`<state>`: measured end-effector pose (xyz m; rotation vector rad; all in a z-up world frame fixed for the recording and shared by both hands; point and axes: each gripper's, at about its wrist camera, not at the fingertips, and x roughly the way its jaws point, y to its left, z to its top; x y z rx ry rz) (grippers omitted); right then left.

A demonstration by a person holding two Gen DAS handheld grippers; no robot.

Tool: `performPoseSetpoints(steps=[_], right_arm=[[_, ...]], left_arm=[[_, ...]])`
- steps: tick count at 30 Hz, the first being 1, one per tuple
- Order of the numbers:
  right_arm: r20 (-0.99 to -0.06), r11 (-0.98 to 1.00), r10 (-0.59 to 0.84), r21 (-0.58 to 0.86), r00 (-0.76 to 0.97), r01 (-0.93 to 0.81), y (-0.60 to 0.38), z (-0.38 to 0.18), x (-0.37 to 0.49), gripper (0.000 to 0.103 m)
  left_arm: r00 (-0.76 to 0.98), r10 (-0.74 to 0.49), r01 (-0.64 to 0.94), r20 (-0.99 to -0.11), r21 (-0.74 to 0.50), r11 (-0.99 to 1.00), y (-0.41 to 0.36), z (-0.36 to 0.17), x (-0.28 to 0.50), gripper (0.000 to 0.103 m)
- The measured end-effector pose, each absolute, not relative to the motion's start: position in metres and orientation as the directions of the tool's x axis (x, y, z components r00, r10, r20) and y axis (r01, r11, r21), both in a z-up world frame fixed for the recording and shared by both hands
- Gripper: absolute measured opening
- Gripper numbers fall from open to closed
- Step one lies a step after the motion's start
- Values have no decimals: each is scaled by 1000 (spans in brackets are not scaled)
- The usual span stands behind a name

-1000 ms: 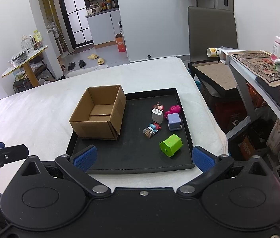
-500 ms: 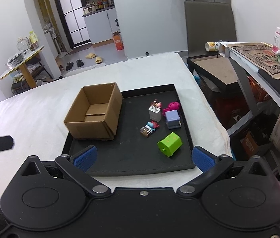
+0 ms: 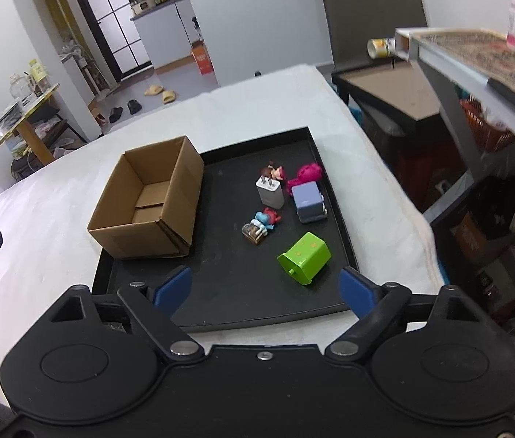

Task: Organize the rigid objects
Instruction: 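Grasp the cardboard box wall with the left tool while the right tool grasps the green cup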

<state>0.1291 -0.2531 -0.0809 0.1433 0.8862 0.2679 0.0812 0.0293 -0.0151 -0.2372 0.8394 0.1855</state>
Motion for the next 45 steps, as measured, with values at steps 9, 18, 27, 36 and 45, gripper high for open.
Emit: performPoseSetpoints(steps=[9, 18, 27, 36, 45], right_arm=[[-773, 953, 304, 259, 557, -160, -258, -103, 166, 86], [-808, 958, 283, 267, 517, -108, -257, -129, 195, 79], [-844, 952, 281, 306, 457, -19, -254, -163, 219, 61], [-867, 946, 229, 305, 443, 106, -252, -195, 246, 57], [-894, 928, 208, 308, 397, 208, -254, -222, 264, 52]], left_arm=[[534, -5, -160, -845, -107, 981, 44, -28, 117, 79], [480, -10, -242, -877, -143, 960, 80, -66, 158, 62], [497, 2, -211, -868, -118, 970, 106, -94, 196, 58], [495, -2, -244, -869, -141, 959, 137, -131, 229, 46], [470, -44, -254, -881, -183, 950, 153, -162, 251, 34]])
